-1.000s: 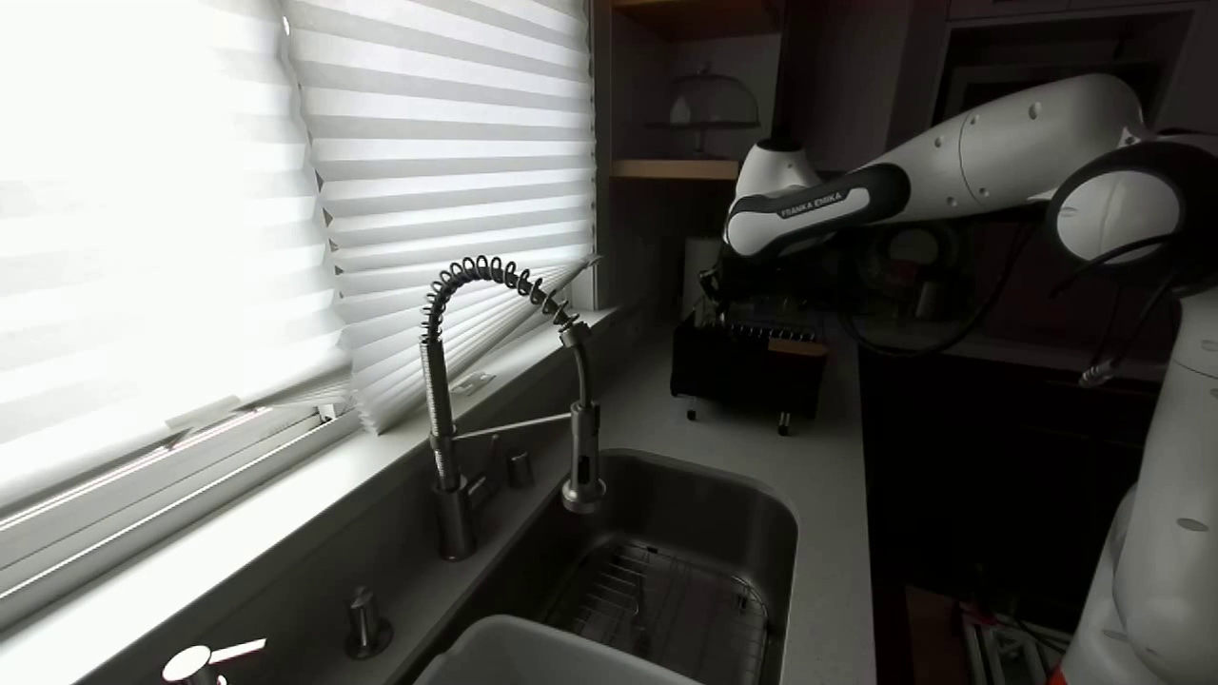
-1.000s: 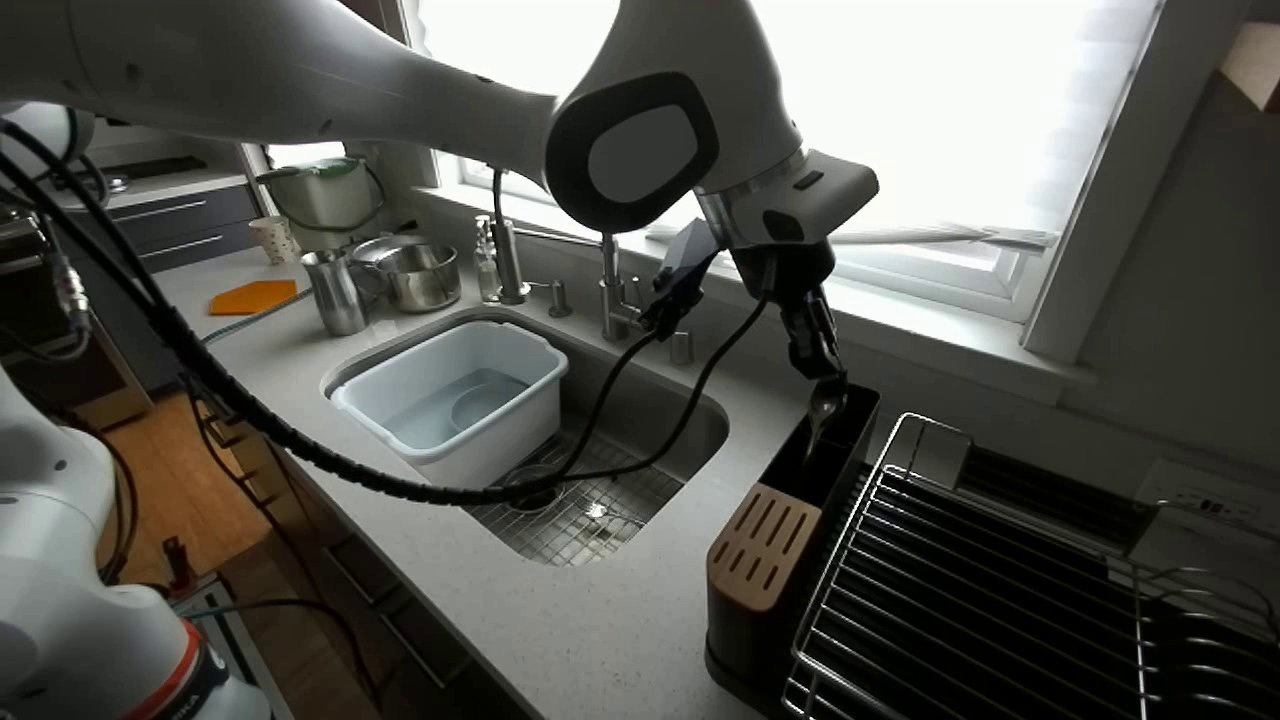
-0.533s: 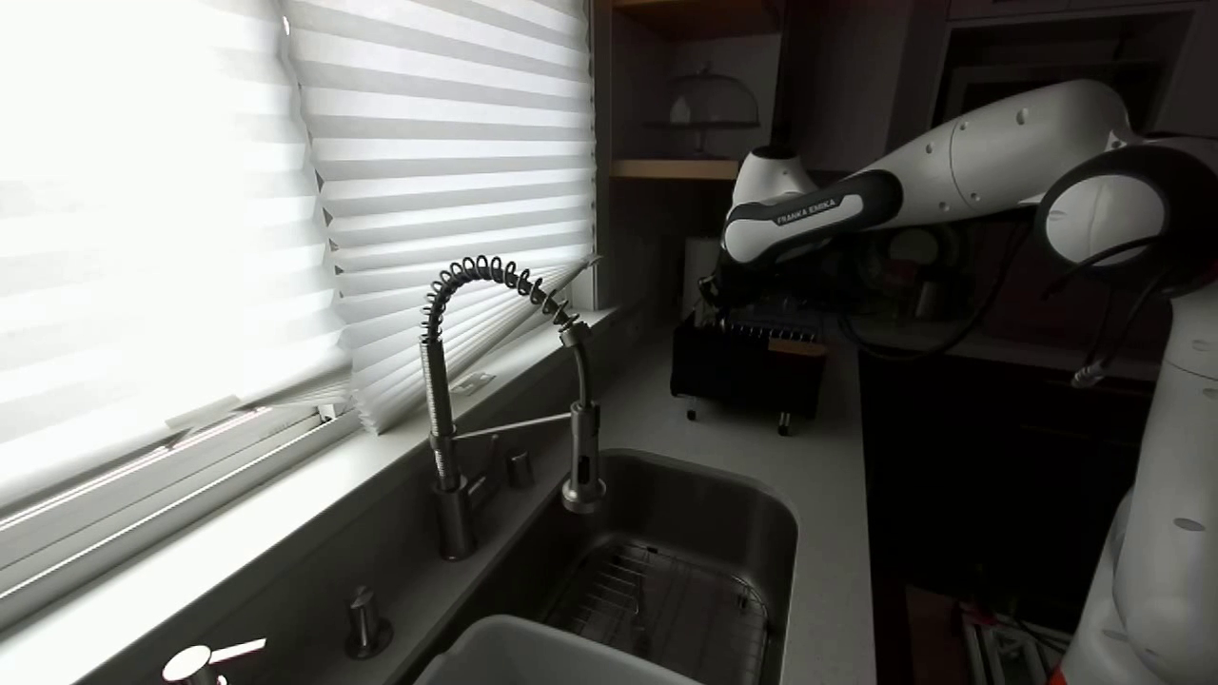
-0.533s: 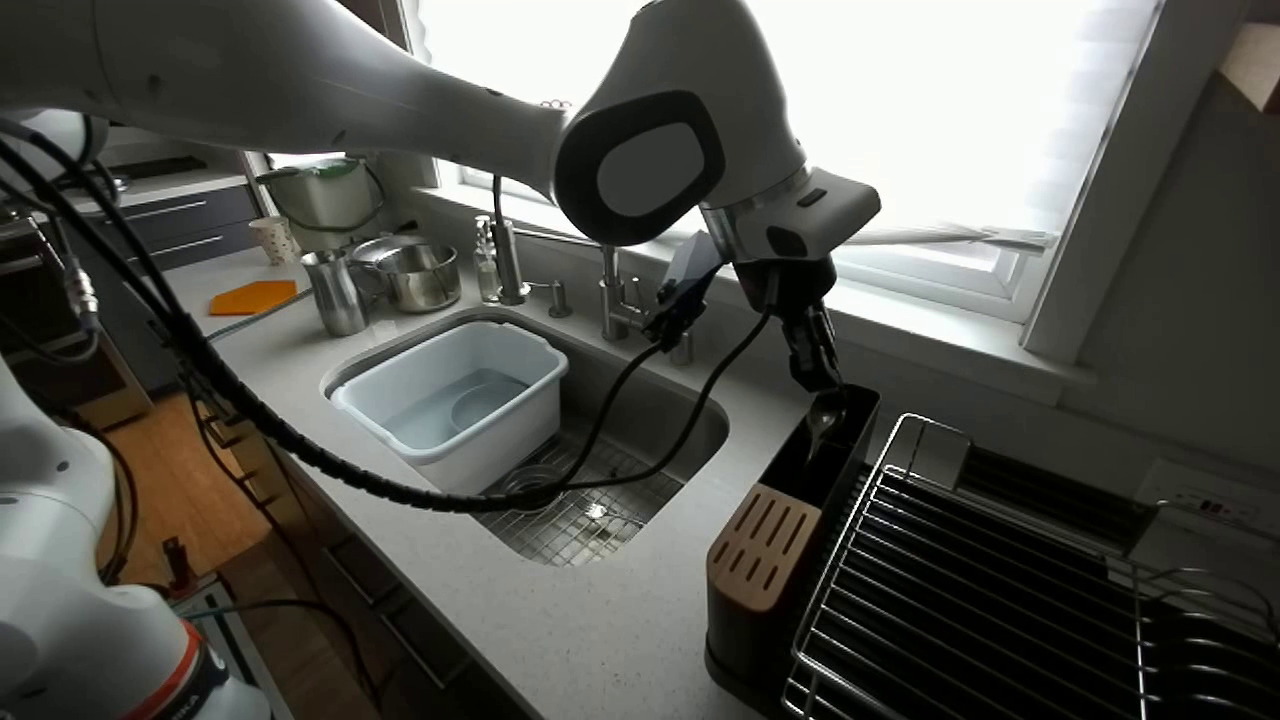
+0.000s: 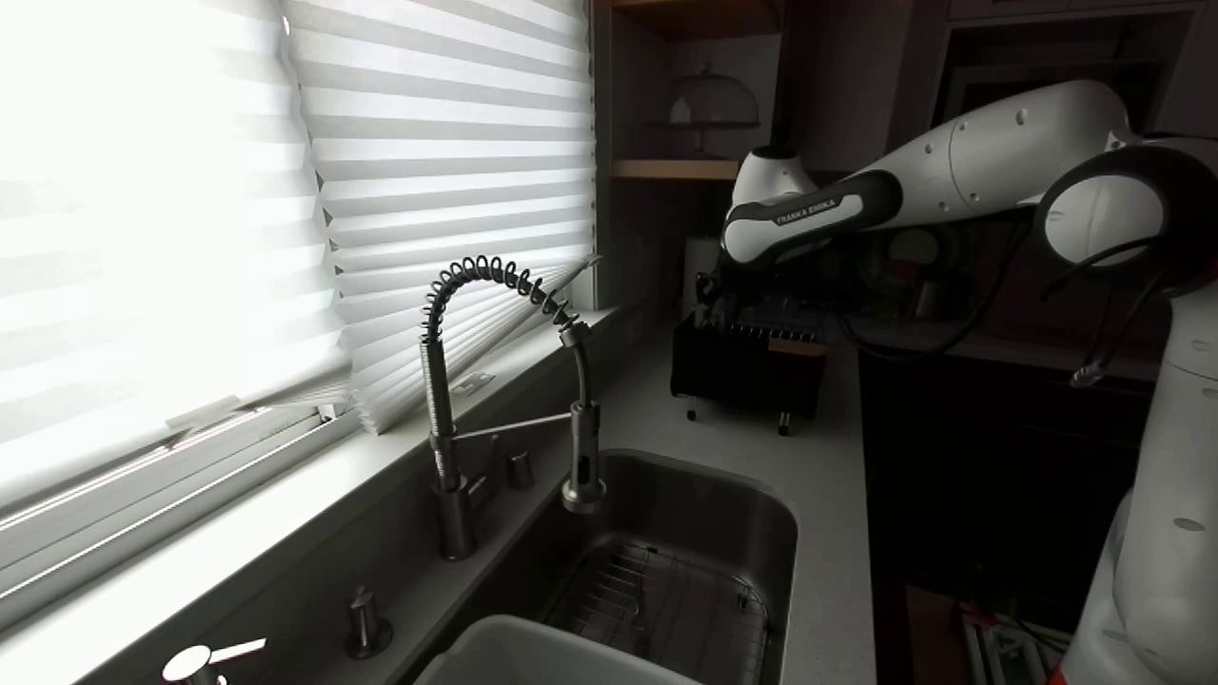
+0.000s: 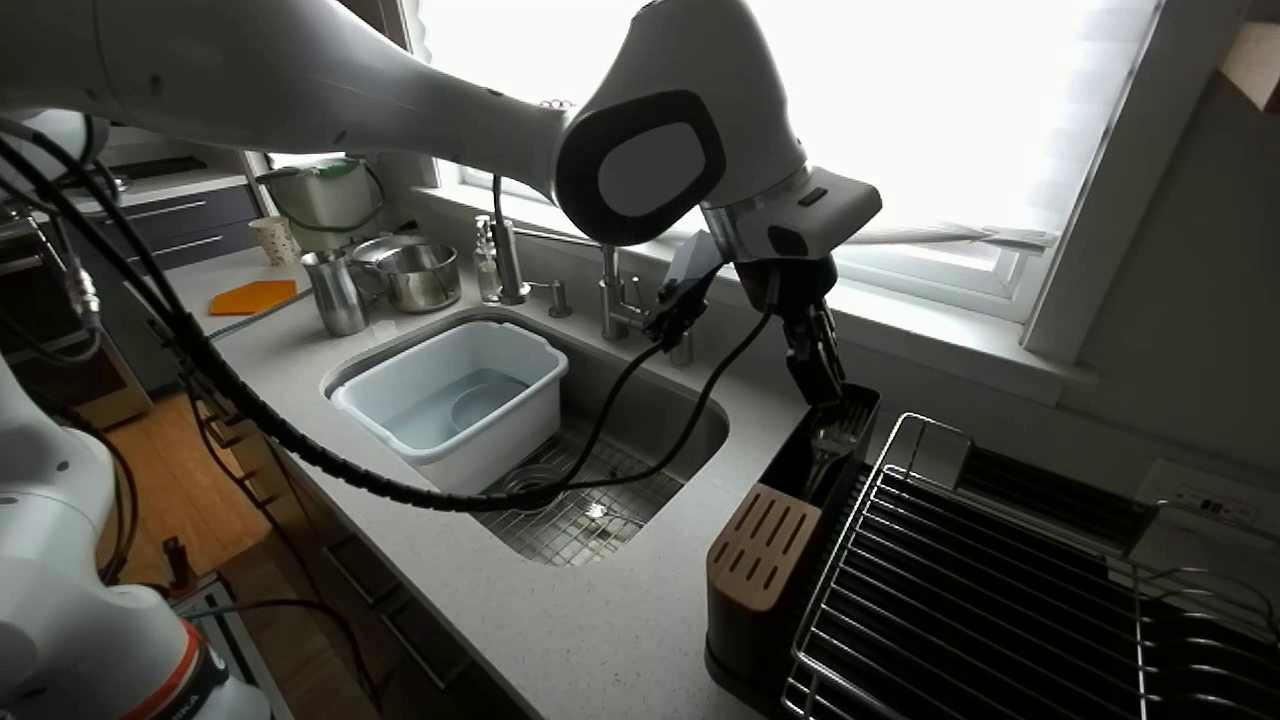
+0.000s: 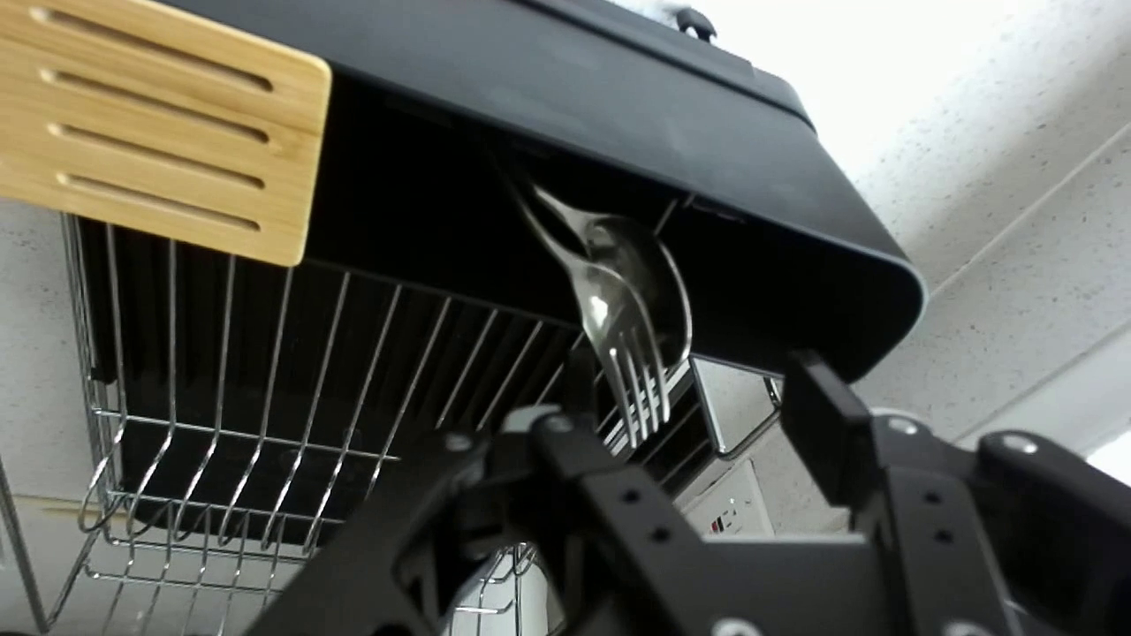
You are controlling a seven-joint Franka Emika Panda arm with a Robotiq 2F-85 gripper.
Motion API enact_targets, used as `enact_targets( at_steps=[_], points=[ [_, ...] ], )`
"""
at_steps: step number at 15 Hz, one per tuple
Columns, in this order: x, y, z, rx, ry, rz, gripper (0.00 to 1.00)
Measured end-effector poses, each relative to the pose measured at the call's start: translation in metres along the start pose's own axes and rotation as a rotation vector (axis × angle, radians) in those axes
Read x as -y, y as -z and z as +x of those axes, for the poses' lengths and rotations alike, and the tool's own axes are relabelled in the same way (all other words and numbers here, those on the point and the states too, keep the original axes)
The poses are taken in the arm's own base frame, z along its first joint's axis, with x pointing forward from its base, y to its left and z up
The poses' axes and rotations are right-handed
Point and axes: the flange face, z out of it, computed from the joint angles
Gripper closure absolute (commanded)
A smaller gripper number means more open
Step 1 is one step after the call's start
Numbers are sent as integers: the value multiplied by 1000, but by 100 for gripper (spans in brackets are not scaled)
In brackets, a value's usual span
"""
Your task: Move the fork and spoon to the middle compartment of the utensil drying rack
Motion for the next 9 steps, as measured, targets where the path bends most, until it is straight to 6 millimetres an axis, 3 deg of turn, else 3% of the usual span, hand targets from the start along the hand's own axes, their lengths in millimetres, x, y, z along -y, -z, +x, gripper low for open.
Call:
enact_targets(
  at_steps=[2,9],
  points=[
    [-1,5,1,-9,-3,2,0],
    [-9,48,10,-95,-8,-5,0]
  ],
)
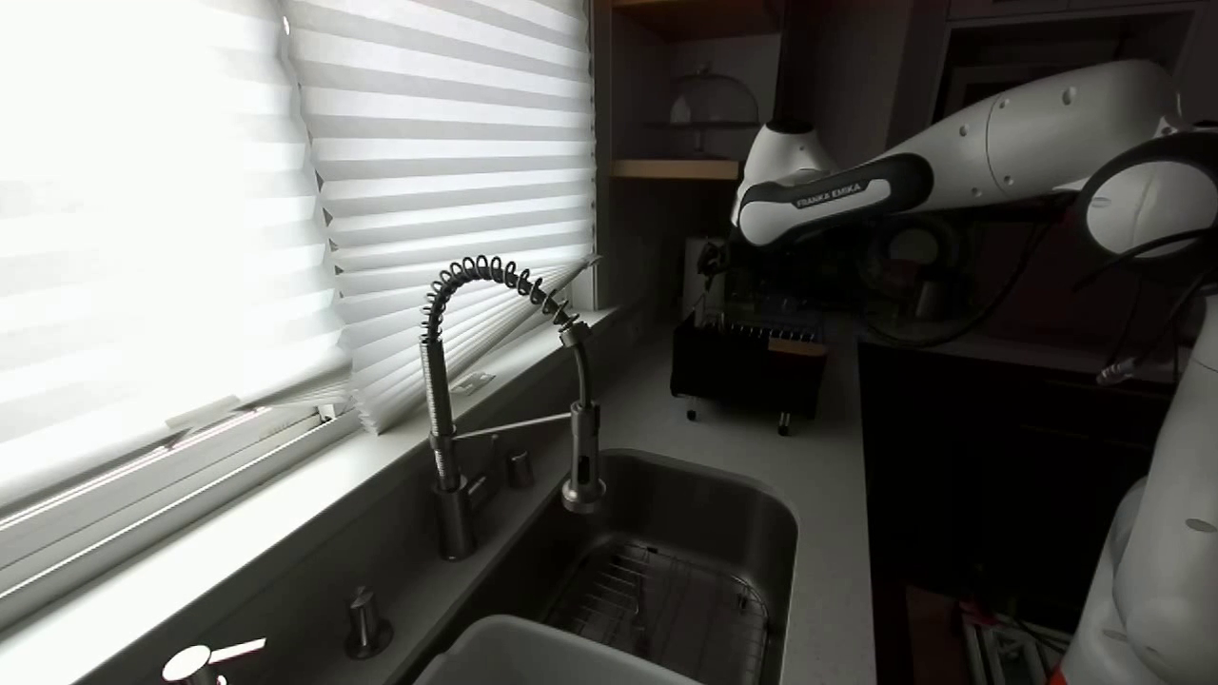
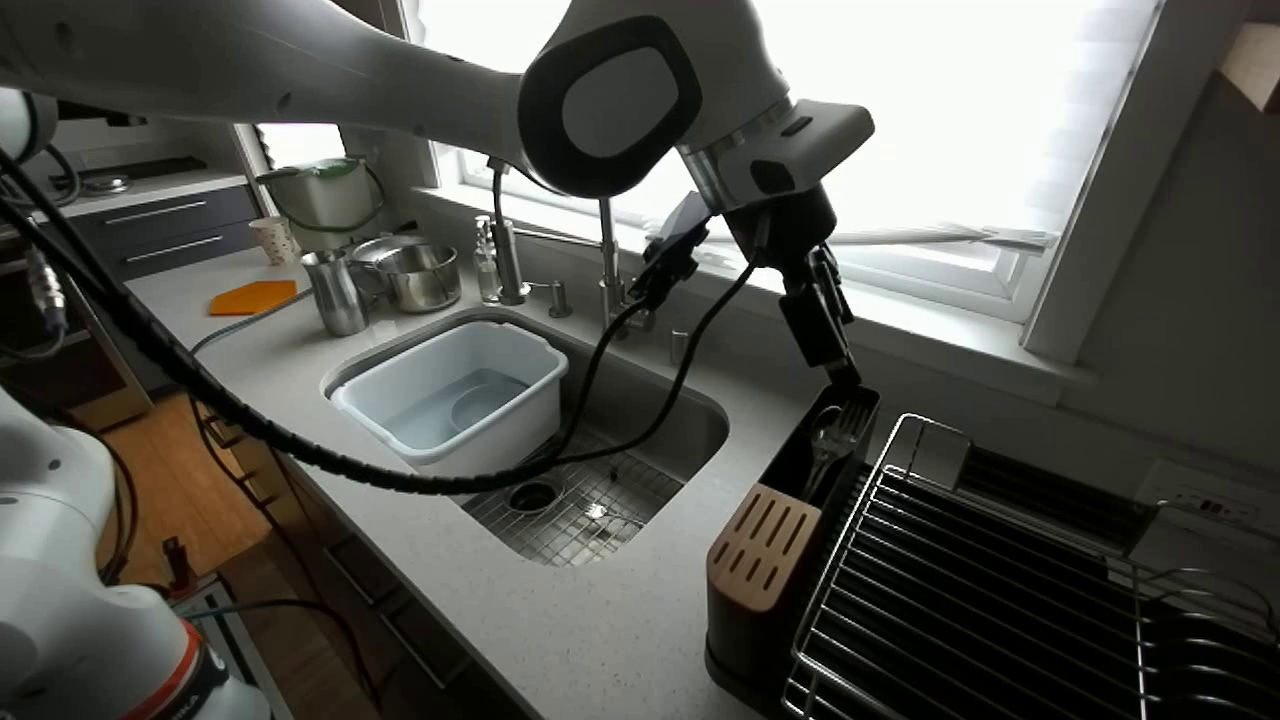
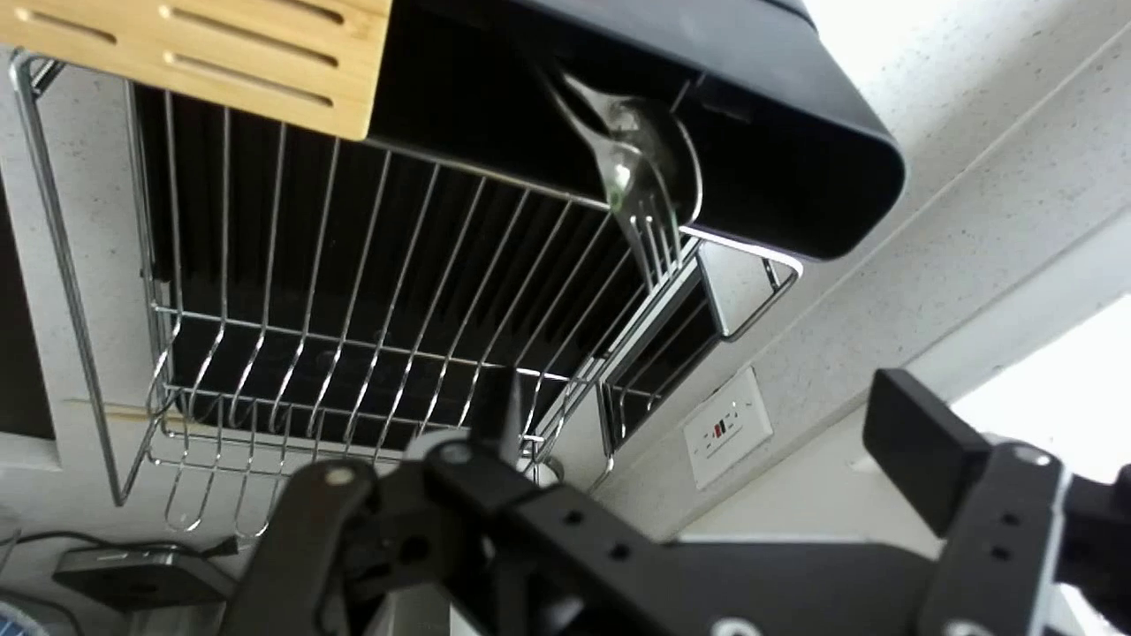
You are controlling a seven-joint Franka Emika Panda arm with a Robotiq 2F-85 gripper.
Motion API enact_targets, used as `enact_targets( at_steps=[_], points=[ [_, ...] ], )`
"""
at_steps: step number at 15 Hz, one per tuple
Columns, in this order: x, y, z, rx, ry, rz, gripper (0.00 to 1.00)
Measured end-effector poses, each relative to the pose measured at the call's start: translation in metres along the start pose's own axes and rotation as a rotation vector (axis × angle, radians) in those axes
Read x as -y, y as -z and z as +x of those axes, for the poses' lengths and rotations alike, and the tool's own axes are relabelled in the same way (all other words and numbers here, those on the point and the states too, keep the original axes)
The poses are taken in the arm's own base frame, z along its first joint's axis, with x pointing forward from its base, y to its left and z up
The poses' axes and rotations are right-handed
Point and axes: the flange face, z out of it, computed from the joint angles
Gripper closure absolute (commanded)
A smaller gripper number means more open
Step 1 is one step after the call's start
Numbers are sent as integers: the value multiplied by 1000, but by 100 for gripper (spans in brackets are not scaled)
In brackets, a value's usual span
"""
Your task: Move the fork and spoon to the middle compartment of the utensil drying rack
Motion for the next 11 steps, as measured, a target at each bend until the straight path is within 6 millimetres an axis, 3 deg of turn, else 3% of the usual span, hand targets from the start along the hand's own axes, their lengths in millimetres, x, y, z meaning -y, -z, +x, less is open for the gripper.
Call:
enact_targets(
  at_steps=[6,11],
  points=[
    [-7,34,5,-63,16,-3,0],
    [-9,38,2,-65,17,-2,0]
  ],
)
